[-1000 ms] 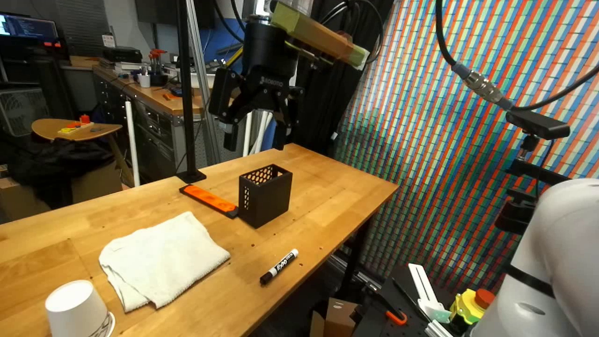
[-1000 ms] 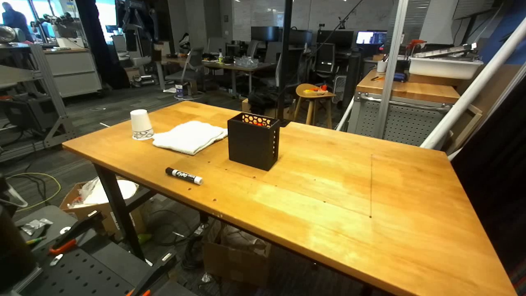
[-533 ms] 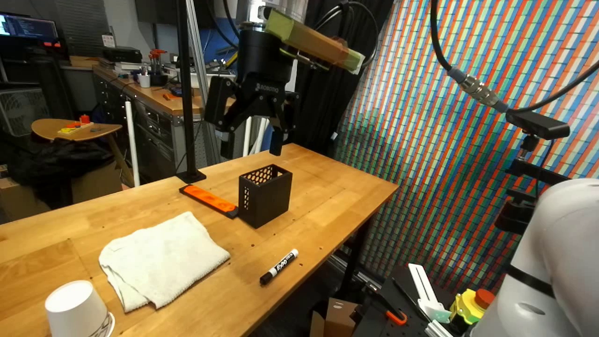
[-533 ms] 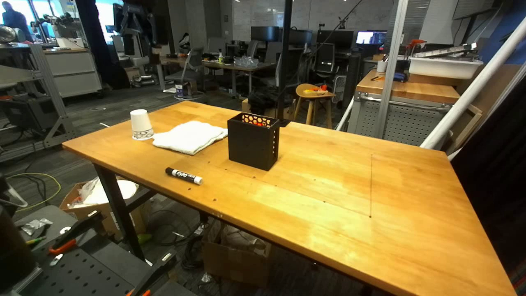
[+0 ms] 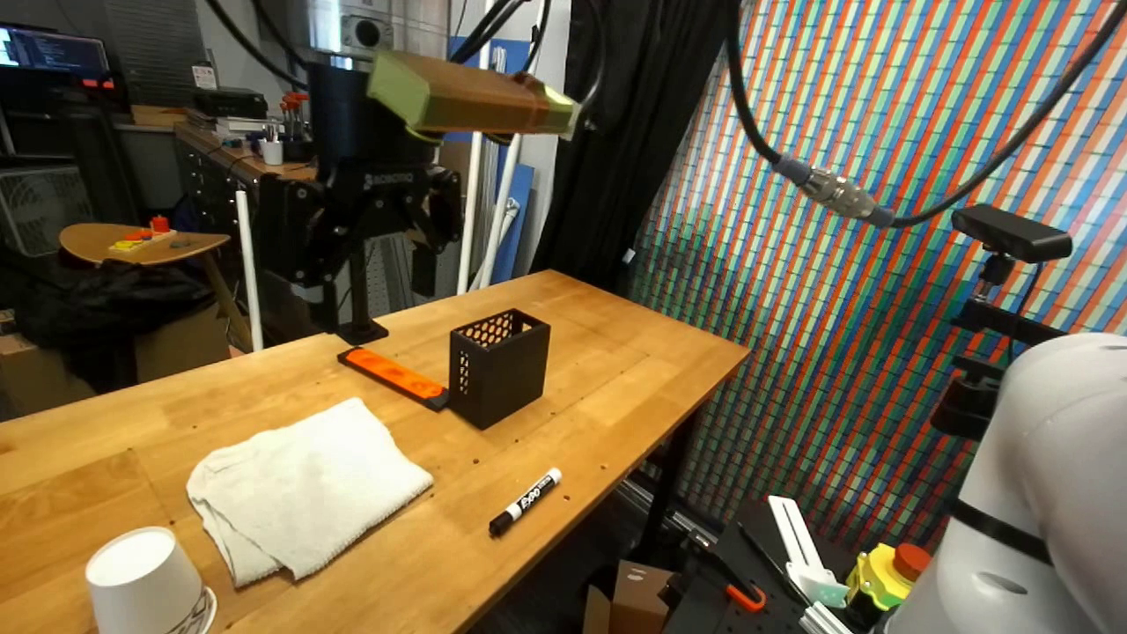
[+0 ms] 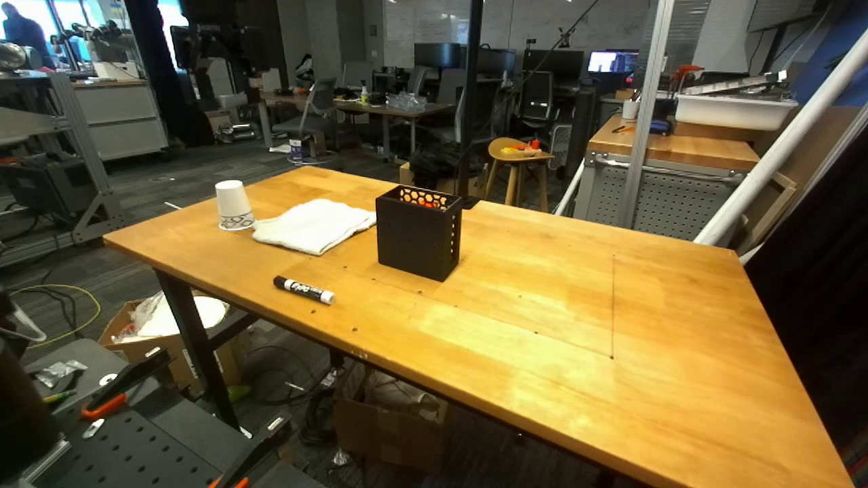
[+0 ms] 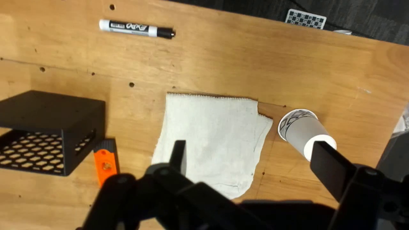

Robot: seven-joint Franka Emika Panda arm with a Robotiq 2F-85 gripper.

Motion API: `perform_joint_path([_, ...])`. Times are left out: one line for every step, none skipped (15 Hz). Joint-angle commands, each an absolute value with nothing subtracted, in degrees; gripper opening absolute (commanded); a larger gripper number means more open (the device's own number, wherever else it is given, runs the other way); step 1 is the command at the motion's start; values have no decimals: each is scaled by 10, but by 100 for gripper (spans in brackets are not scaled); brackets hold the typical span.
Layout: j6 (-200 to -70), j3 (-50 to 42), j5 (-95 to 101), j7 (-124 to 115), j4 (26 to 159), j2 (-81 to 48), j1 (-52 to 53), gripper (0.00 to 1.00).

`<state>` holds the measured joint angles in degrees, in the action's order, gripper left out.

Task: Put the towel in the black box

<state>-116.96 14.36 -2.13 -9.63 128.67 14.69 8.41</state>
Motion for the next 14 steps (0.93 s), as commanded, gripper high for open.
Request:
perform_joint_path([-1210,154,39,-95,1218,66,92,100])
perform_joint_path([-1225,153,53,-92,1205,46,93,100])
perform_joint_path([-1244,151,69,-89,1190,22,95,100])
perform_joint_path([-1257,149,86,-89,1178,4,96,100])
perform_joint_path([-1272,147,104,-88,1162,-20,97,100])
perform_joint_path([-1284,144,123,-89,1150,-42,99,100])
perform_joint_path([-1296,141,137,-85,1135,-68,102,100])
perform_joint_path([-1306,138,149,-81,1123,-90,105,100])
perform_joint_path([-1316,134,161,-75,1113,-116,108,100])
perform_joint_path([-1323,131,167,-67,1104,-135,111,100])
perform_joint_path([-1332,128,170,-59,1098,-156,115,100])
perform_joint_path([-1340,124,174,-51,1095,-176,120,100])
perform_joint_path([-1345,122,172,-41,1093,-192,123,100])
perform_joint_path([-1353,118,176,-34,1090,-211,127,100])
